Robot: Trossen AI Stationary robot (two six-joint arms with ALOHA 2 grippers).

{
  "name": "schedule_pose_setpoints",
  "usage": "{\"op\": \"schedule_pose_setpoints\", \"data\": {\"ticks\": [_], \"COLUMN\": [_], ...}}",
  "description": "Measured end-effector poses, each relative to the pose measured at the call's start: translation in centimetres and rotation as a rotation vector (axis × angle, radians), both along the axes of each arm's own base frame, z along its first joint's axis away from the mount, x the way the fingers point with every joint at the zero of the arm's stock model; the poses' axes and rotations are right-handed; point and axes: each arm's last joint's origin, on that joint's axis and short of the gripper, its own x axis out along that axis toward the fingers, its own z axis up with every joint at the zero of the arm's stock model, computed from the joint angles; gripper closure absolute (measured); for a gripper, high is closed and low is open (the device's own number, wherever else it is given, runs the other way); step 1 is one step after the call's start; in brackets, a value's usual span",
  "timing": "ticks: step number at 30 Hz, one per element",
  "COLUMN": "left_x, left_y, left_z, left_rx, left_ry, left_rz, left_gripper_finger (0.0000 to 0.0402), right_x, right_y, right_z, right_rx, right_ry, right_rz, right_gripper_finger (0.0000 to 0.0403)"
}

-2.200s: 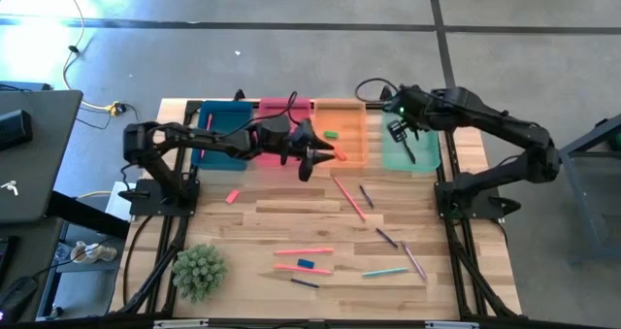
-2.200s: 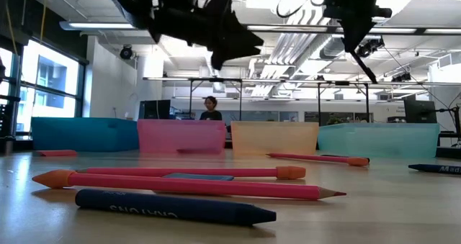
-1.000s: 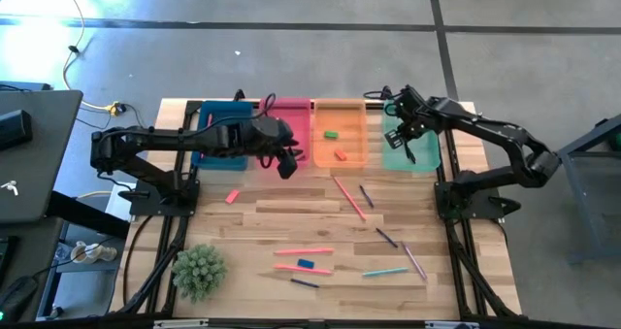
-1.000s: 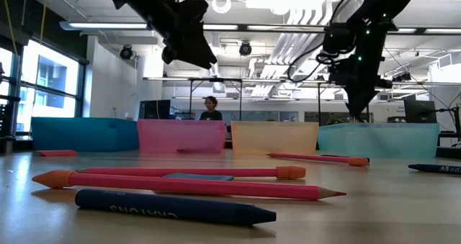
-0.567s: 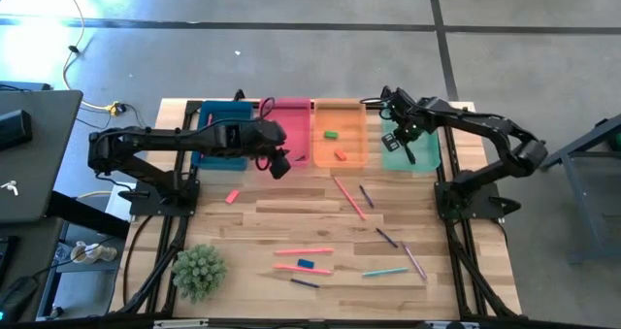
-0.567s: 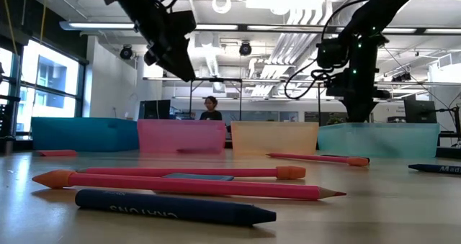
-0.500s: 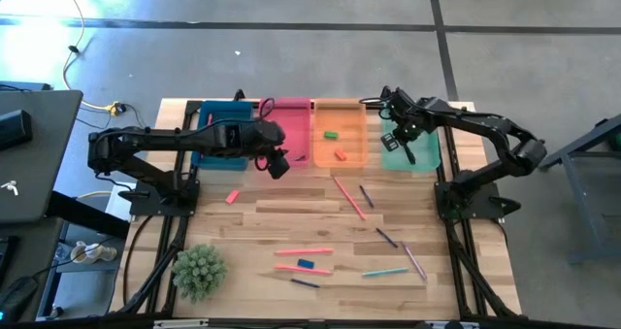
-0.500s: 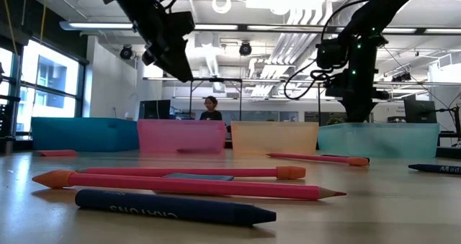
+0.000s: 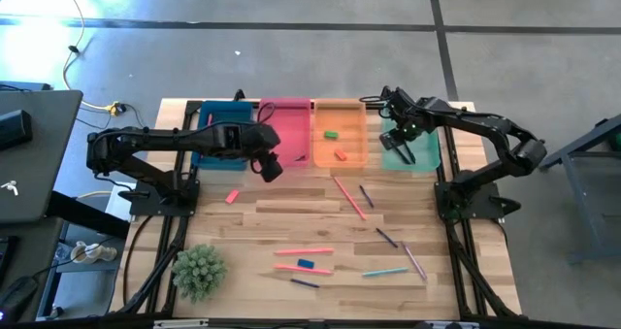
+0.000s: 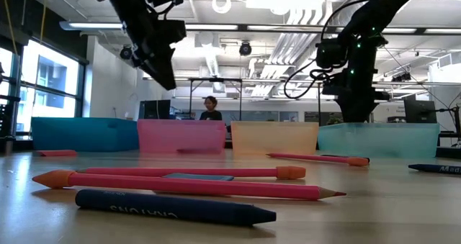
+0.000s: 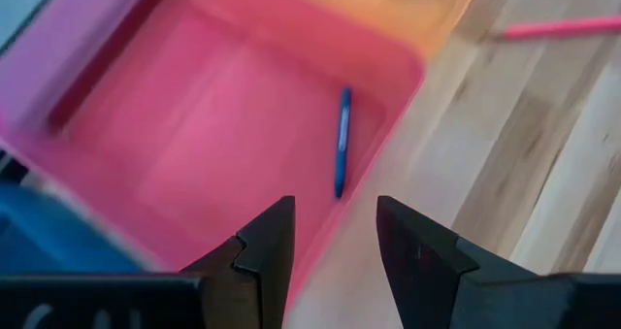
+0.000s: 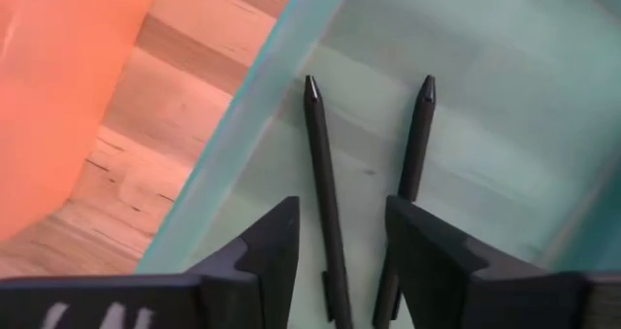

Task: Sort crayons/erasers/pens/pencils in bins
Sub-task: Put the middle blue crayon into the pink bin

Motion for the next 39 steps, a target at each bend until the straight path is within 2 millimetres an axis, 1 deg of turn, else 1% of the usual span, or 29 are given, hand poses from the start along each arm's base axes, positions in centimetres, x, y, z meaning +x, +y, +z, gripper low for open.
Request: {"op": "schedule_pose_setpoints", "data": {"ticks": [3, 5, 10, 13, 15, 18, 21, 29, 34, 39], "left_x": [-0.4, -0.6, -0.6, -0.6, -0.6, -0.6, -0.6, -0.6, -0.6, -0.5], "left_y": [-0.1, -0.2, -0.2, -0.2, -0.2, -0.2, -0.2, -0.2, -0.2, -0.2], "left_z": [-0.3, -0.4, -0.4, -0.4, -0.4, -0.4, -0.4, -0.4, -0.4, -0.4], "left_rx": [-0.018, -0.025, -0.026, -0.025, -0.023, -0.018, -0.018, -0.017, -0.006, -0.009], "left_ry": [0.049, 0.067, 0.074, 0.071, 0.073, 0.078, 0.078, 0.077, 0.088, 0.089], "left_rz": [0.001, 0.003, 0.0, 0.0, -0.005, -0.016, -0.016, -0.015, -0.044, -0.055], "left_gripper_finger": [0.0268, 0.0268, 0.0268, 0.0268, 0.0268, 0.0268, 0.0268, 0.0268, 0.0268, 0.0268], "right_x": [0.2, 0.4, 1.0, 1.2, 1.4, 2.0, 2.8, 5.0, 5.5, 5.8], "right_y": [0.3, 0.4, 1.2, 2.0, 2.9, 4.6, 6.6, 12.4, 15.9, 18.8], "right_z": [0.1, 0.7, 3.5, 5.0, 5.5, 6.0, 6.1, 6.2, 6.1, 6.0], "right_rx": [0.008, -0.013, -0.136, -0.153, -0.138, -0.1, -0.072, -0.016, 0.02, 0.071], "right_ry": [-0.013, -0.021, -0.047, -0.1, -0.137, -0.172, -0.169, -0.21, -0.224, -0.244], "right_rz": [-0.008, -0.004, -0.005, -0.015, -0.026, -0.006, 0.064, 0.204, 0.286, 0.297], "right_gripper_finger": [0.0254, 0.0254, 0.0253, 0.0253, 0.0253, 0.0253, 0.0253, 0.0253, 0.0253, 0.0253]}}
